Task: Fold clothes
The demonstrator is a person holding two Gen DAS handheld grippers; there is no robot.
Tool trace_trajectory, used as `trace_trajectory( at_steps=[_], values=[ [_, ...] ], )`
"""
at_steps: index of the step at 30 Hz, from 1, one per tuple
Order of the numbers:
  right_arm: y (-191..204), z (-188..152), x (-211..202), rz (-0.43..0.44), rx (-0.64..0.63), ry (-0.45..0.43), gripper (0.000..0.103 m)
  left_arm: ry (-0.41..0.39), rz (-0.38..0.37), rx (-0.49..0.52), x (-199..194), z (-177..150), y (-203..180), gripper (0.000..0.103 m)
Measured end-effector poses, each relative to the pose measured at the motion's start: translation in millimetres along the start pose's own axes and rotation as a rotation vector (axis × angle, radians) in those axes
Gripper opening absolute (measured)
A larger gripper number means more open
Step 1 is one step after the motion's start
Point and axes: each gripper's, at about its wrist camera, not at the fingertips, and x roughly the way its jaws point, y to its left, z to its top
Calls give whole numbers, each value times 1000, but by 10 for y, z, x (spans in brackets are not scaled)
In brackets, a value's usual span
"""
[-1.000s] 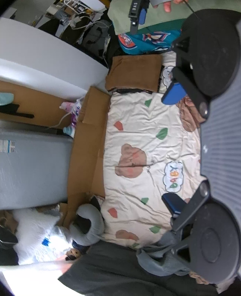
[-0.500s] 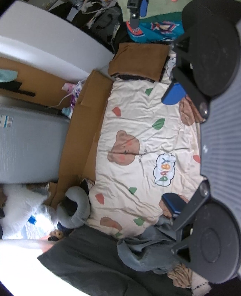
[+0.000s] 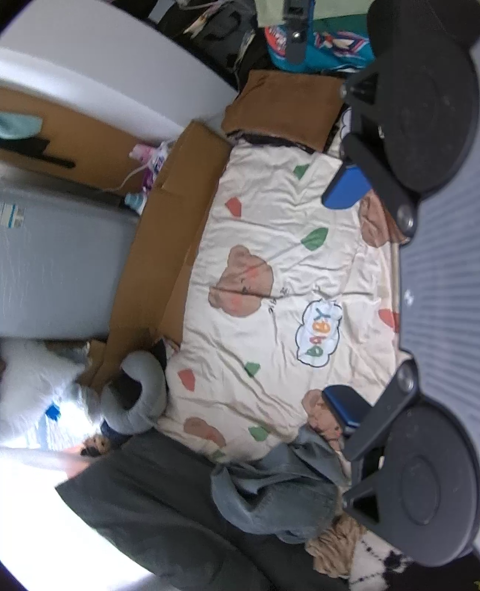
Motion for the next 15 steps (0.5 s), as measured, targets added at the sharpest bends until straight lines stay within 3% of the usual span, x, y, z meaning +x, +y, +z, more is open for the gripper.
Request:
trace_trajectory(
  at_steps=[8, 15],
  values=[
    [189, -123, -31, -15, -100, 5, 103, -2, 27, -4, -27, -80, -71, 102],
    [230, -202, -7, -18, -112, 12, 102, 15, 41, -35, 13, -177, -61, 102]
  ],
)
